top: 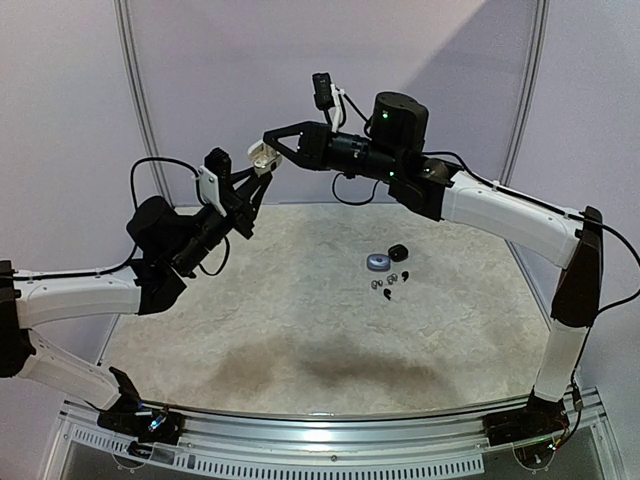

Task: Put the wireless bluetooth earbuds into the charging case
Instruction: Insert the left earbud into the left side groove of the charging case.

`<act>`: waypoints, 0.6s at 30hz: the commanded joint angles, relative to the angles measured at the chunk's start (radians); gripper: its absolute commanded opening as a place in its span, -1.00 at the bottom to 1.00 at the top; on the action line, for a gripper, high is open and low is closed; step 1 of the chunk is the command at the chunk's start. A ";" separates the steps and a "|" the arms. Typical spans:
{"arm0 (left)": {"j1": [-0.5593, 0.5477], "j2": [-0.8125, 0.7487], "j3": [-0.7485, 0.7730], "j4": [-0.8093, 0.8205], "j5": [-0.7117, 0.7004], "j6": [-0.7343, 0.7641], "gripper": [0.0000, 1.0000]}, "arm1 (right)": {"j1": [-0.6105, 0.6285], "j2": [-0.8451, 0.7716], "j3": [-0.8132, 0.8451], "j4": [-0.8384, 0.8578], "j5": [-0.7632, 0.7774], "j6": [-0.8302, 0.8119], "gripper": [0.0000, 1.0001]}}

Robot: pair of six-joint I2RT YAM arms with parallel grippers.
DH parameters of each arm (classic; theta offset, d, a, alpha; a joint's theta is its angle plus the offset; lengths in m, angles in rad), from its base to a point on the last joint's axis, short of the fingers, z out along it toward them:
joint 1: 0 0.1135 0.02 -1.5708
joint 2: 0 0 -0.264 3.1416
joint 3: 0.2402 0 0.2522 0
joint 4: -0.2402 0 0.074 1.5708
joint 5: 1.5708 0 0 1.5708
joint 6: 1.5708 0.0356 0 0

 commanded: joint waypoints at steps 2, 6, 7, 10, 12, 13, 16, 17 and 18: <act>-0.016 0.021 0.039 -0.010 -0.031 0.007 -1.00 | 0.017 0.014 0.015 0.012 -0.027 -0.043 -1.00; -0.018 0.031 0.053 -0.019 -0.035 0.008 -1.00 | 0.021 0.025 0.028 0.011 -0.023 -0.048 -1.00; -0.019 0.032 0.053 -0.020 -0.033 0.010 -1.00 | 0.021 0.032 0.035 0.008 -0.021 -0.048 -1.00; -0.022 0.035 0.057 -0.020 -0.036 0.012 -1.00 | 0.023 0.048 0.054 0.005 -0.025 -0.046 -1.00; -0.022 0.035 0.058 -0.016 -0.035 0.015 -1.00 | 0.024 0.059 0.056 0.001 -0.020 -0.044 -1.00; -0.022 0.035 0.059 -0.014 -0.034 0.018 -1.00 | 0.025 0.062 0.056 -0.004 -0.013 -0.045 -1.00; -0.022 0.033 0.057 -0.016 -0.031 0.021 -1.00 | 0.024 0.059 0.044 -0.010 0.000 -0.050 -1.00; -0.022 0.032 0.055 -0.016 -0.032 0.023 -1.00 | 0.025 0.056 0.039 -0.008 0.001 -0.051 -1.00; -0.023 0.030 0.054 -0.016 -0.033 0.023 -1.00 | 0.024 0.053 0.028 -0.005 0.004 -0.052 -1.00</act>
